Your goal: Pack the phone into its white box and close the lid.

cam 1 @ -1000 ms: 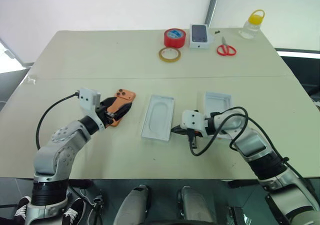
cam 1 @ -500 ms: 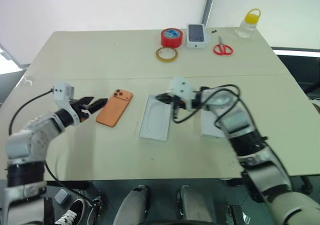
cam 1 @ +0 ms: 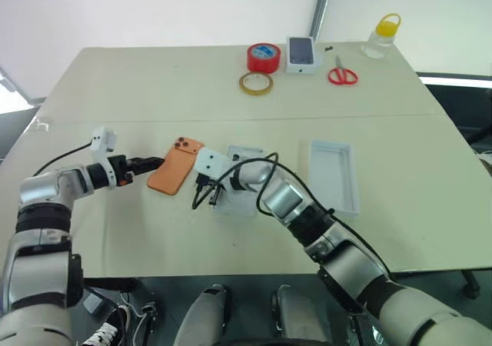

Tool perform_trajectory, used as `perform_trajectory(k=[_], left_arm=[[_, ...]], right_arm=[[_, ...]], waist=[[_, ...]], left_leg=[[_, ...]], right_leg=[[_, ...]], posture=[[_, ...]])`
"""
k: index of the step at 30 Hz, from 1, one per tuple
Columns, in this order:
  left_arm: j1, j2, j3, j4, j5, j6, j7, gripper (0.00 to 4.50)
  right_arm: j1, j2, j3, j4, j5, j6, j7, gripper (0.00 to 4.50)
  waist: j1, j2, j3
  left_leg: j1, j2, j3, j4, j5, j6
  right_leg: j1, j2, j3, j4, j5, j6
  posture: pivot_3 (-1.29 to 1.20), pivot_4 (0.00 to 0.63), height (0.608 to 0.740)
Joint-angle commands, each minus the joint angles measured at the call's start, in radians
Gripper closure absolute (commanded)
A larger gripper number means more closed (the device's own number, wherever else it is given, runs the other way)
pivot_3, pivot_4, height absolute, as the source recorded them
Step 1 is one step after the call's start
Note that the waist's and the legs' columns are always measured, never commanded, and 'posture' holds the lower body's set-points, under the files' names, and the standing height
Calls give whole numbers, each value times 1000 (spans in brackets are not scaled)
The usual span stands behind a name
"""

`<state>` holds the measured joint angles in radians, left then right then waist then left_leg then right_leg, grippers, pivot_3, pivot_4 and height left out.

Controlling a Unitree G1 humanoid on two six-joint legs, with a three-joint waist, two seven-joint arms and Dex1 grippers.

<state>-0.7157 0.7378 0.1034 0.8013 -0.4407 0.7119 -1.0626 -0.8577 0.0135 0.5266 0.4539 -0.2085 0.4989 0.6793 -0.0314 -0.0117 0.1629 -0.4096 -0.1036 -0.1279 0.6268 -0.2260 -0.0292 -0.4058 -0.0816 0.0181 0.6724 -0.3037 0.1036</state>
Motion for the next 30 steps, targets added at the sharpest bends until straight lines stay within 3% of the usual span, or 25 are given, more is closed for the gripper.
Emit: perform_trajectory(k=[1,10,17,30], left_arm=[[-14,-21,-53,72,45,42,-83,486],[-8,-57,-99,136,106,139,-196,486],[27,-68,-130,72,111,204,-244,486],[8,-85,-56,79,97,211,-190,486]], right_arm=[[-49,47,-11,37,3,16,-10,4481],[-96,110,2,129,-15,25,-26,4481],[-97,101,-2,136,-22,11,-20,4481],[-82,68,5,123,-40,-20,-7,4481]], waist=[[-6,0,0],[-14,3,-3],[-15,5,-8],[-9,7,-11]], left_leg=[[0,0,0,0,0,0],[1,0,0,0,0,0],[2,-1,0,0,0,0],[2,-3,-1,1,0,1]], right_leg=[[0,0,0,1,0,0],[0,0,0,4,0,0],[0,0,1,4,0,0],[1,0,1,4,-1,1]], posture=[[0,150,740],[0,150,740],[0,150,740],[0,150,740]])
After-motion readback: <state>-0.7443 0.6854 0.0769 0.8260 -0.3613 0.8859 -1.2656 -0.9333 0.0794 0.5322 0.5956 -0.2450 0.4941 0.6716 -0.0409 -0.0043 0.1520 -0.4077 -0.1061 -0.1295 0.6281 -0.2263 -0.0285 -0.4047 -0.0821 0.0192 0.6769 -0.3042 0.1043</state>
